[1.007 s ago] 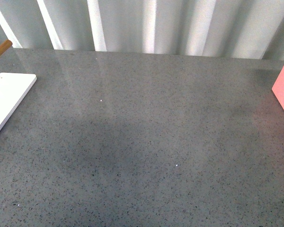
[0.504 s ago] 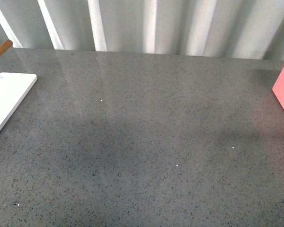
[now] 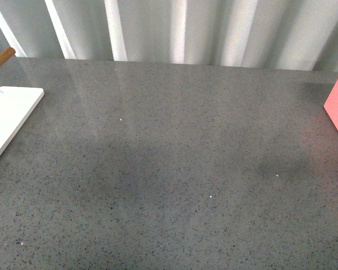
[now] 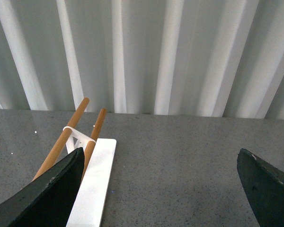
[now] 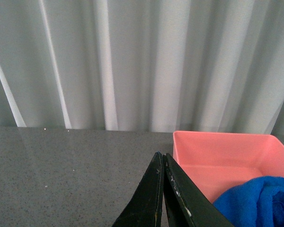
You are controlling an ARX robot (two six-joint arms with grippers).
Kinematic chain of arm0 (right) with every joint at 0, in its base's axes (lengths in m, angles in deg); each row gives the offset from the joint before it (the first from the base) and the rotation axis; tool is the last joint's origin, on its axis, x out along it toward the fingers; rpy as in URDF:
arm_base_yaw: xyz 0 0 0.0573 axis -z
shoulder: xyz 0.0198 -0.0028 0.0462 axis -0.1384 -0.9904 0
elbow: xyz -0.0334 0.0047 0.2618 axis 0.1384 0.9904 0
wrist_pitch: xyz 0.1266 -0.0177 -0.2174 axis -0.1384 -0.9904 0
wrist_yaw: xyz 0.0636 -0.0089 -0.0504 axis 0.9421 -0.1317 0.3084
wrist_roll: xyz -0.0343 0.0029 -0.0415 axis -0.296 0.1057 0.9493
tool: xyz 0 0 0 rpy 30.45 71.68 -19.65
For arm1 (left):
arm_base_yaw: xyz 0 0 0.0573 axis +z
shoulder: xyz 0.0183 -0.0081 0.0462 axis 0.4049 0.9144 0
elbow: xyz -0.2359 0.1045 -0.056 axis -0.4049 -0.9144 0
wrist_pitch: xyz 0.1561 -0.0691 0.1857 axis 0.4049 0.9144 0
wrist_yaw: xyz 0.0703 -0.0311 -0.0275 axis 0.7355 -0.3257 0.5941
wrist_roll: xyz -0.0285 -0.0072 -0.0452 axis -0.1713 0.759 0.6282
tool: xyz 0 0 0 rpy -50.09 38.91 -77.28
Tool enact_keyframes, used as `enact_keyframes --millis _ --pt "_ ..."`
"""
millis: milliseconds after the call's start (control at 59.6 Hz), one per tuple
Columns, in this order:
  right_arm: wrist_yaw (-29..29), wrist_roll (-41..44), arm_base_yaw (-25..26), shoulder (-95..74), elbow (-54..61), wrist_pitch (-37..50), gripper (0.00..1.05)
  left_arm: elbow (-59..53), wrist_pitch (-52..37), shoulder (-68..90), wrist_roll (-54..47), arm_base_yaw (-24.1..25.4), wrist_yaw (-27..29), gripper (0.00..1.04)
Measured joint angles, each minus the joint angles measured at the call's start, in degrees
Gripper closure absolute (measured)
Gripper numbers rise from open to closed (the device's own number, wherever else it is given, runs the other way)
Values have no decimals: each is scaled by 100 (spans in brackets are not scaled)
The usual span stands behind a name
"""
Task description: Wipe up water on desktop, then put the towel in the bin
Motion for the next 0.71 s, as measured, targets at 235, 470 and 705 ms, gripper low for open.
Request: enact_keyframes --millis 235,470,705 --pt "-4 -4 0 793 4 -772 102 0 0 0 0 0 0 7" --pt "-20 -22 0 1362 7 -1338 102 0 0 0 0 0 0 7" --pt "-24 -33 -4 2273 7 -2446 102 0 0 0 0 0 2 7"
